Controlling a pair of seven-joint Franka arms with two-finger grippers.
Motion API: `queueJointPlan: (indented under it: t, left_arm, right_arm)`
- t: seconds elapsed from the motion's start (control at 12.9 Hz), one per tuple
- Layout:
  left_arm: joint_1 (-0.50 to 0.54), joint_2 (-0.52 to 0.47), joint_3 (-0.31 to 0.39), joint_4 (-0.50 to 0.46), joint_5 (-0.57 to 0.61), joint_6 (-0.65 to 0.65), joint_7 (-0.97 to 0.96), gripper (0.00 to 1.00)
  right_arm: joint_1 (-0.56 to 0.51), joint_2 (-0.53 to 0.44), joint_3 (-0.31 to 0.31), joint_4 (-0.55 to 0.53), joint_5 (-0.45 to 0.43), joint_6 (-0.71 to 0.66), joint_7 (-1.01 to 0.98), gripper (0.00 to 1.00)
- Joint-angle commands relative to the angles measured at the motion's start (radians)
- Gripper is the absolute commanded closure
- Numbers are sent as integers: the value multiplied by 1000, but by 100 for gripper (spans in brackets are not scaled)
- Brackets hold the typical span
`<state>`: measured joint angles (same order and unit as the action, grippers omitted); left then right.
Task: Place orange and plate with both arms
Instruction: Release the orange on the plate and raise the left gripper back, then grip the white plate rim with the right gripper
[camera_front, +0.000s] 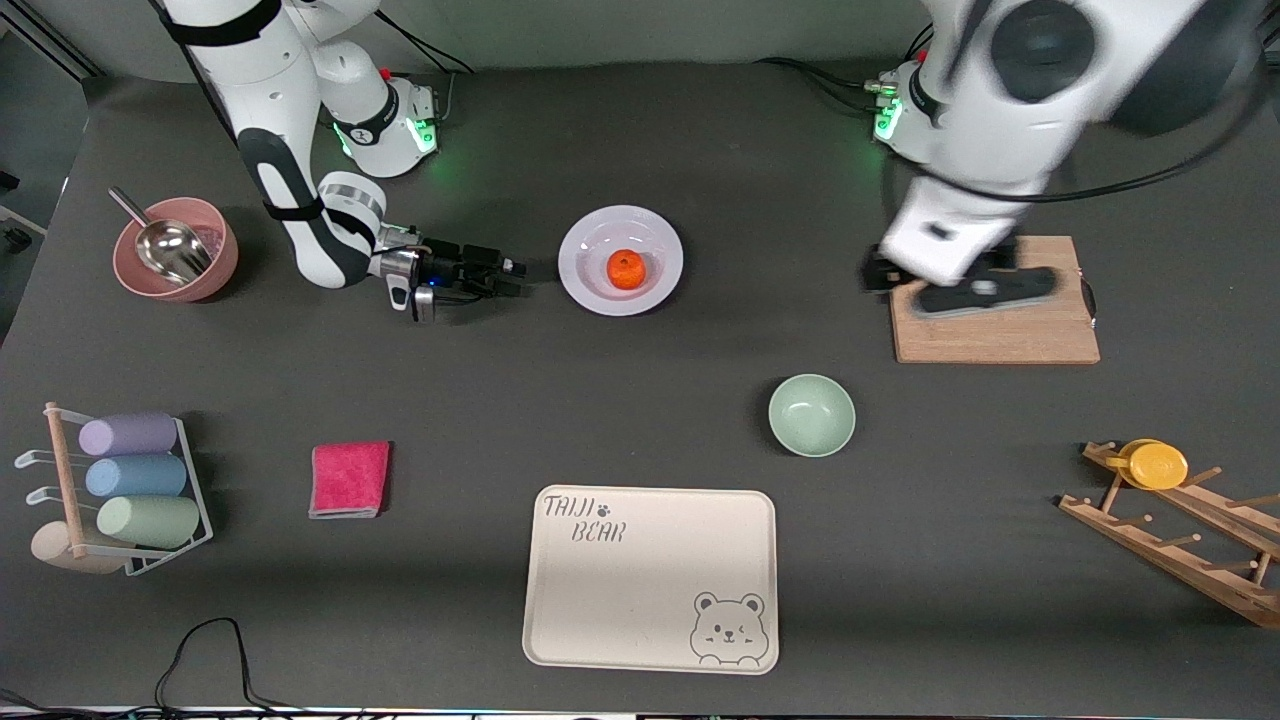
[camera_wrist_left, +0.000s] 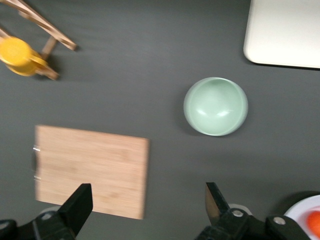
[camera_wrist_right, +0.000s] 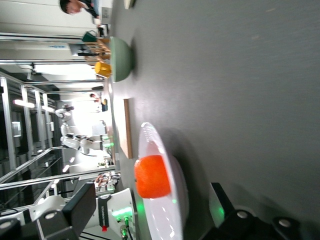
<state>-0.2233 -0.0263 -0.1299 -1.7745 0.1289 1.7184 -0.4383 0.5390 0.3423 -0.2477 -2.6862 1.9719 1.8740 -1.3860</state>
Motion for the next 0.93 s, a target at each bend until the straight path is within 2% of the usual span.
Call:
queueJointPlan:
  t: [0.0, 0.15, 0.31, 0.85]
  left_arm:
    - [120, -63, 32, -25, -20, -19, 253, 0]
    - [156, -86, 100, -23, -60, -25, 399, 0]
    - [157, -106, 171, -26, -112, -51, 455, 0]
    - [157, -149, 174, -57, -112, -95, 454, 0]
  right_arm:
    - [80, 36, -4, -3, 122, -56, -100, 0]
    - [119, 53, -4, -3, 171, -96, -131, 0]
    - [128, 58, -4, -3, 176, -105, -172, 0]
    - [196, 115, -1, -3, 264, -136, -289, 0]
